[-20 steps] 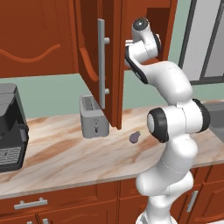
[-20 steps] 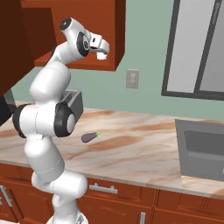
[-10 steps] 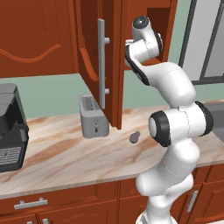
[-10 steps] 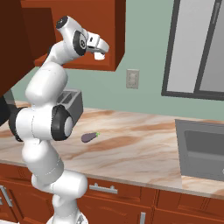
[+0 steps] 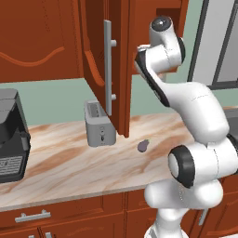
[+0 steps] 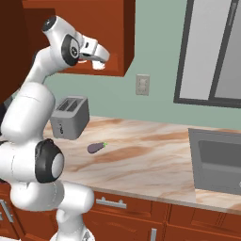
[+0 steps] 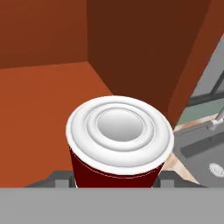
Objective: Restock the canned food cabinet by taking the new fresh canned food from the counter and placing it in the cabinet. Then, take the old canned food from the cabinet and place it on the counter.
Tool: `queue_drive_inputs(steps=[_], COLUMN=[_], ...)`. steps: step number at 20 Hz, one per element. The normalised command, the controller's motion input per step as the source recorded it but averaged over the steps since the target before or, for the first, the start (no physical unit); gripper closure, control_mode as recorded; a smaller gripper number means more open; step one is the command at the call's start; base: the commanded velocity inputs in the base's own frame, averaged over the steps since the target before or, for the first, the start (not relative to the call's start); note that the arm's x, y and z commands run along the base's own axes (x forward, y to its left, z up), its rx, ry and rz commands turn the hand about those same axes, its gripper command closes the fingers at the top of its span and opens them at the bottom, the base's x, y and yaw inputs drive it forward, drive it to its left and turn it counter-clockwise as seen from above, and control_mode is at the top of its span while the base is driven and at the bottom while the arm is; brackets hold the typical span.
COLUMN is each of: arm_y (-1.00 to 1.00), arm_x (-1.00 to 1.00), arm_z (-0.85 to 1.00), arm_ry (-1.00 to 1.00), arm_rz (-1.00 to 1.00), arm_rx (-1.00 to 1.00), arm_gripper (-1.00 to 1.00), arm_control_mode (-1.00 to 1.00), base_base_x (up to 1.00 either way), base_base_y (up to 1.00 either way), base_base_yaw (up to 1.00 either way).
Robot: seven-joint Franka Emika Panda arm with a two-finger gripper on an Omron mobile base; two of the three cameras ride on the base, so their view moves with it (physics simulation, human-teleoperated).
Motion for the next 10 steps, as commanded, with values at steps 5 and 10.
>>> queue_drive_inputs(steps=[5, 10], arm_y=[-0.16, -0.90], arm_x=[-1.00, -1.00], arm_z=[0.02, -0.48], arm_ry=[0.12, 0.30], arm_rz=[0.07, 0.25], arm_rx=[0.09, 0.13], arm_gripper=[1.00, 1.00], arm_control_mode=[-1.00, -1.00], base_base_x=[0.00, 0.00], base_base_y=[0.00, 0.00], base_base_yaw=[0.00, 0.00])
